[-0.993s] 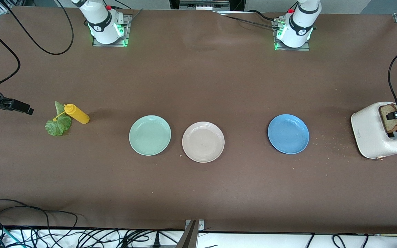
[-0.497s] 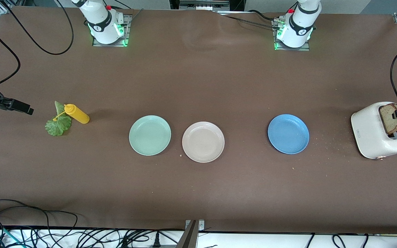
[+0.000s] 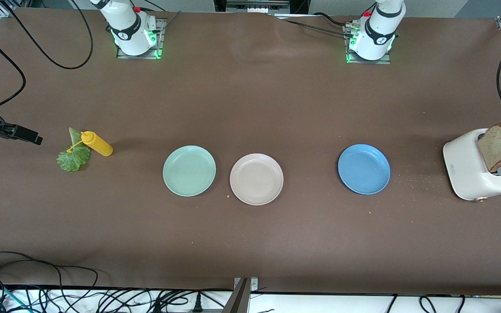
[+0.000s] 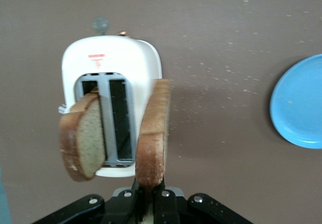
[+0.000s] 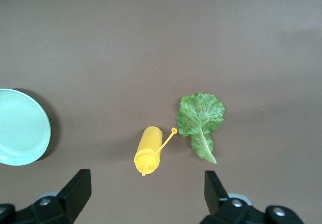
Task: Make sandwich on beige plate with both arms
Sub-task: 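Grasp the bread slice with the left gripper and lift it out, then carry the bread with the left gripper over the beige plate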
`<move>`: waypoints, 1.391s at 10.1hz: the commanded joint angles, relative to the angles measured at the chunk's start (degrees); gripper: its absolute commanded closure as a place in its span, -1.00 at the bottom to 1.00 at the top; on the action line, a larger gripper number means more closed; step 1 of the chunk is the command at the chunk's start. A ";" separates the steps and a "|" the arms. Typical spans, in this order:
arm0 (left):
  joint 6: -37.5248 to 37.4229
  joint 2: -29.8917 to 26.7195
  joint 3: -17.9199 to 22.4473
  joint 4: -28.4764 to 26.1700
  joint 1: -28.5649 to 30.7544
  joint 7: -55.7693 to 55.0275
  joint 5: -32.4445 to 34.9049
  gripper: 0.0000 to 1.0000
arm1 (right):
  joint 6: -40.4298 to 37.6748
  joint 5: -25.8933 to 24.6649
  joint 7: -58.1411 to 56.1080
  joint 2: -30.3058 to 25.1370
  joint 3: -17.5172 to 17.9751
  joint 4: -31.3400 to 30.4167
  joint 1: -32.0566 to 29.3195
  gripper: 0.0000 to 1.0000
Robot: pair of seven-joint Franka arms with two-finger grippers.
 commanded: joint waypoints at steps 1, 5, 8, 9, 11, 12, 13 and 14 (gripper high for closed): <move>-2.87 -3.69 0.22 -0.74 -3.64 -3.35 -2.44 1.00 | -0.55 -0.01 -0.29 -0.27 0.34 0.19 -0.44 -1.00; -3.59 -2.73 0.14 -2.84 -7.51 -7.06 -22.11 1.00 | -0.47 -0.01 -0.29 -0.18 0.34 0.19 -0.44 -1.00; -1.31 -0.10 0.14 -5.04 -10.07 -6.63 -33.97 1.00 | -0.47 -0.01 -0.38 -0.18 0.34 0.19 -0.44 -1.00; -0.08 1.82 0.14 -5.05 -10.25 -6.10 -37.04 1.00 | -0.38 0.07 -0.38 -0.18 0.34 0.19 -0.53 -1.00; 2.30 6.57 0.05 -5.57 -10.34 1.24 -44.95 1.00 | -0.38 -0.01 -0.38 -0.18 0.34 0.19 -0.44 -1.00; 2.30 8.07 0.14 -6.10 -10.25 4.33 -46.55 1.00 | -0.38 0.07 -0.29 -0.18 0.34 0.19 -0.44 -1.00; 3.09 8.69 0.05 -6.88 -10.25 4.97 -46.91 1.00 | -0.38 0.08 -0.29 -0.18 0.34 0.19 -0.44 -1.00; 4.31 8.52 0.05 -8.20 -10.25 4.89 -47.18 1.00 | -0.46 0.08 -0.38 -0.18 0.34 0.19 -0.44 -1.00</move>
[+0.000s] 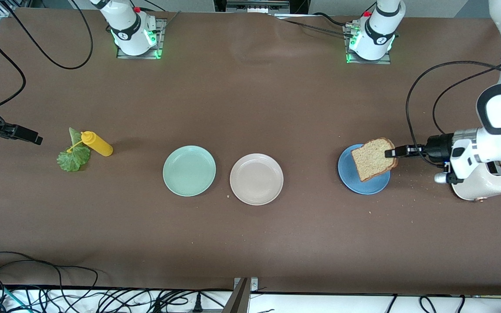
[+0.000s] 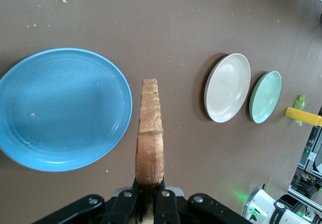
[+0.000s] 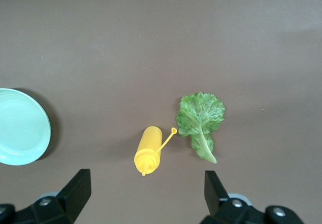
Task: Make sandwich on beige plate with both arms
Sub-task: 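Carry the bread with the left gripper over the beige plate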
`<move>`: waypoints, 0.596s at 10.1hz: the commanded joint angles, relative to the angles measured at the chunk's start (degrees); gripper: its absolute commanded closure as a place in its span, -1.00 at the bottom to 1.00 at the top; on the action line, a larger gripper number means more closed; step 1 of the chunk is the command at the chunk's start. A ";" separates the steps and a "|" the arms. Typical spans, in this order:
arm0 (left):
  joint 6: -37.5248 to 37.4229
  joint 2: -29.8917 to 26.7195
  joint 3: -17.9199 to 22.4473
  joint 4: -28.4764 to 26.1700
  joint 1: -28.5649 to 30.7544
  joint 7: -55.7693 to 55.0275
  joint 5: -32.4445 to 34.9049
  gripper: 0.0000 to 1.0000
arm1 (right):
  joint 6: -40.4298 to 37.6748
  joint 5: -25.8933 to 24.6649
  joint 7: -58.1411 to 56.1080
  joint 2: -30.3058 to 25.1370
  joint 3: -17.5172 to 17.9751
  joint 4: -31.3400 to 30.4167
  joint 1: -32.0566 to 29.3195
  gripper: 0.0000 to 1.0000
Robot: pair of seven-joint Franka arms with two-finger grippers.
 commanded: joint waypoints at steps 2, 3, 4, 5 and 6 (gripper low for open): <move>2.51 -0.77 0.17 -3.96 -1.11 2.25 -10.42 1.00 | -0.44 0.08 -0.37 -0.18 0.33 0.18 -0.53 -1.00; 4.87 -0.77 -1.66 -5.46 -1.82 2.25 -12.91 1.00 | -0.35 0.08 -0.37 -0.18 0.33 0.18 -0.53 -1.00; 5.59 -0.68 -2.46 -6.26 -1.82 2.25 -13.71 1.00 | -0.35 0.08 -0.37 -0.18 0.33 0.18 -0.44 -1.00; 5.60 -0.68 -2.64 -6.70 -2.00 2.34 -16.59 1.00 | -0.44 0.08 -0.37 -0.18 0.33 0.18 -0.44 -1.00; 5.86 -0.68 -3.25 -7.40 -2.52 2.34 -19.23 1.00 | -0.44 0.08 -0.37 -0.18 0.33 0.18 -0.53 -1.00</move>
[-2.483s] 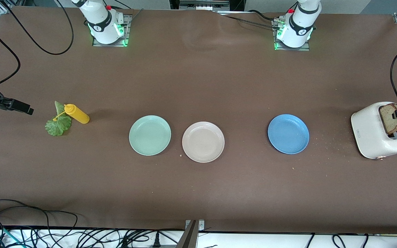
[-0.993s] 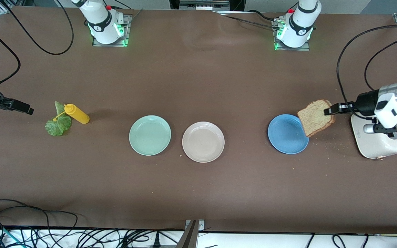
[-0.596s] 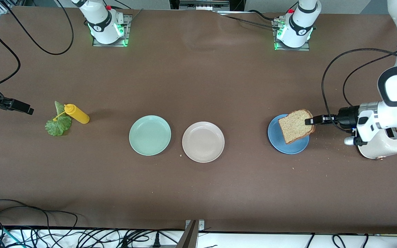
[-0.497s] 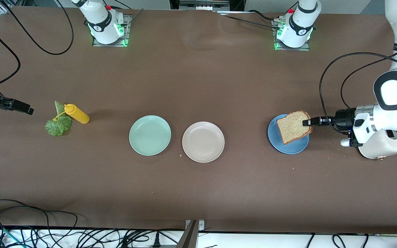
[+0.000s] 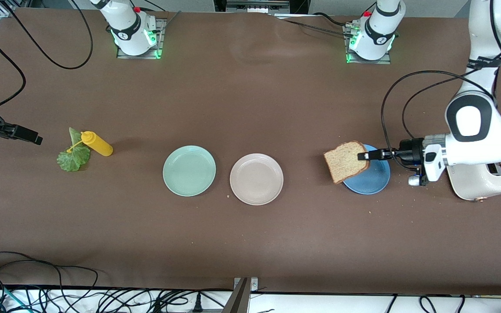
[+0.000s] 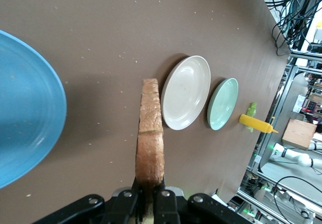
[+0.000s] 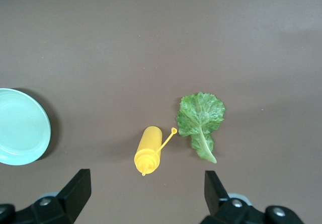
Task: Make sandwich on beige plate with both arms
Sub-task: 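Carry the bread with the left gripper over the beige plate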
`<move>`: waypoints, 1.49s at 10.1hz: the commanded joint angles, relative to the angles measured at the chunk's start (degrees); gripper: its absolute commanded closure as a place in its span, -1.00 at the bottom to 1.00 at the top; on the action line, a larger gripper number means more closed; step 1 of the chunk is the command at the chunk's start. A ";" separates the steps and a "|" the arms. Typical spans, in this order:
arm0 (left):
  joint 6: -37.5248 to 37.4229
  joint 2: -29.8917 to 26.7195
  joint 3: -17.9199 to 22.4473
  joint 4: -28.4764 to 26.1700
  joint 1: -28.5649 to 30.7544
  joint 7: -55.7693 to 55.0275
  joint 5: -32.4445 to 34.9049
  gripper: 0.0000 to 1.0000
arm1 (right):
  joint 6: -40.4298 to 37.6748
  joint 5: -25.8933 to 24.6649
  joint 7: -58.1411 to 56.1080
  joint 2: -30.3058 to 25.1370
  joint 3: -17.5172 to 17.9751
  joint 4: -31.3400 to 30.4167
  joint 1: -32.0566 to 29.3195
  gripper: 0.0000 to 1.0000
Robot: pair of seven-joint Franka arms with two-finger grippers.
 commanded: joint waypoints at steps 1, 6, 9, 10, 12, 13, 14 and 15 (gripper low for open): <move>1.32 -1.27 -1.20 -2.94 -0.57 1.53 -6.18 1.00 | -0.44 0.08 -0.37 -0.19 0.34 0.18 -0.52 -1.00; 9.82 -1.09 -4.98 -5.49 -5.31 3.82 -19.01 1.00 | -0.09 0.16 -0.37 -0.01 -0.19 0.18 -0.44 -1.00; 14.49 -0.48 -5.17 -5.58 -9.26 3.73 -24.29 1.00 | 0.26 0.16 0.15 1.39 -0.19 0.18 -0.26 -1.00; 15.03 0.13 -5.17 -5.49 -10.67 3.82 -26.30 1.00 | 0.87 0.08 0.16 2.18 -0.10 0.18 -0.26 -1.00; 15.90 1.28 -5.17 -4.80 -12.69 4.00 -27.29 1.00 | 1.58 -0.45 -0.28 4.55 -0.19 0.18 -0.43 -1.00; 18.78 1.80 -5.26 -4.62 -14.09 4.08 -28.51 1.00 | 2.02 -0.71 -0.37 5.69 -0.28 0.18 -0.52 -1.00; 20.64 2.59 -5.26 -4.27 -16.11 5.74 -31.92 1.00 | 2.37 -0.72 -0.46 6.75 -0.80 0.10 -0.78 -1.00; 21.35 4.17 -5.26 -2.78 -17.96 7.58 -34.73 1.00 | 2.37 -0.72 -0.46 7.54 -0.98 -0.08 -1.05 -1.00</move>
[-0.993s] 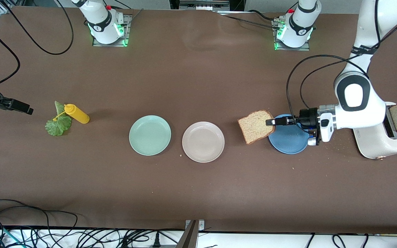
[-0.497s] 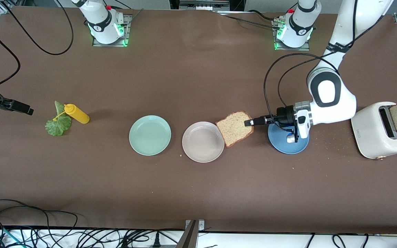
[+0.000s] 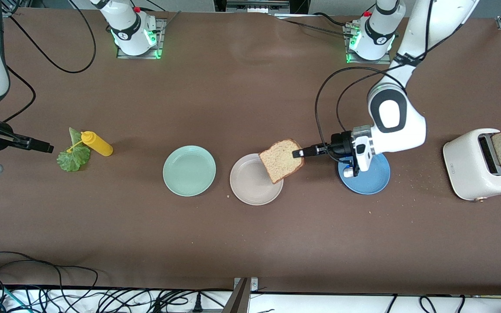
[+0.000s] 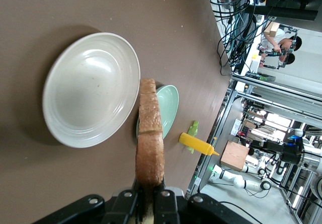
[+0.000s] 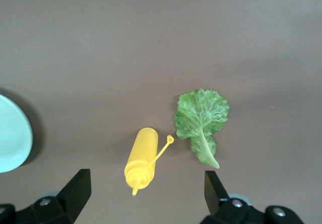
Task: Make sandwich on beige plate with both arms
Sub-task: 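Carry the bread with the left gripper over the beige plate, then lower the bread onto the beige plate while the right gripper grasps lettuce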
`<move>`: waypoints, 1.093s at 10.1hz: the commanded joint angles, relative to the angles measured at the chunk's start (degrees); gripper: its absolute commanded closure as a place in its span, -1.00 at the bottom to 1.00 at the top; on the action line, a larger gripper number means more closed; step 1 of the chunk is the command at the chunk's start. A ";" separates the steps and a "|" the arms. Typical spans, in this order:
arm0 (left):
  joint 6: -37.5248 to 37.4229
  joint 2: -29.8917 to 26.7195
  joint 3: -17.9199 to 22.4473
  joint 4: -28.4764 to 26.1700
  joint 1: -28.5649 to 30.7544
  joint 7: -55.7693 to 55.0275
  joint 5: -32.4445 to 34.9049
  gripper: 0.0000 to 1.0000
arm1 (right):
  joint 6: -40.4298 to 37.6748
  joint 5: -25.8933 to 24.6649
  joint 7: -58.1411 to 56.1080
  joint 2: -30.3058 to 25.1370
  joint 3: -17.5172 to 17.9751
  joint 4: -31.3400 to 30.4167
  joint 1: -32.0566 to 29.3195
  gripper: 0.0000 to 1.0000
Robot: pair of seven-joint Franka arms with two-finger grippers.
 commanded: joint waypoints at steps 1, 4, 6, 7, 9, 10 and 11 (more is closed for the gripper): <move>2.03 3.20 0.24 3.24 -3.66 3.59 -5.31 1.00 | 0.38 -0.69 -0.37 1.71 -0.07 0.06 -1.06 -1.00; 2.03 8.64 0.32 8.51 -5.07 3.68 -5.23 1.00 | 2.47 -0.69 -0.46 4.34 -0.16 -1.60 -1.85 -1.00; 2.03 12.16 0.32 11.41 -5.16 5.16 -4.44 1.00 | 7.29 -0.86 -0.72 4.62 -1.30 -6.76 -2.12 -1.00; 2.03 13.14 0.33 11.69 -5.24 6.22 -4.52 1.00 | 8.45 -0.86 -1.33 4.61 -2.18 -8.80 -2.12 -1.00; 3.34 14.20 0.24 11.78 -5.33 6.32 -4.96 1.00 | 10.39 -0.95 -3.70 5.05 -3.59 -11.70 -2.29 -1.00; 4.74 14.55 0.24 11.86 -5.51 6.32 -5.05 1.00 | 12.05 -0.95 -3.71 5.05 -3.77 -13.98 -2.29 -1.00; 5.19 15.51 0.15 13.69 -5.77 6.23 -5.23 1.00 | 15.46 -1.82 -3.80 4.97 -4.03 -17.13 -2.29 -1.00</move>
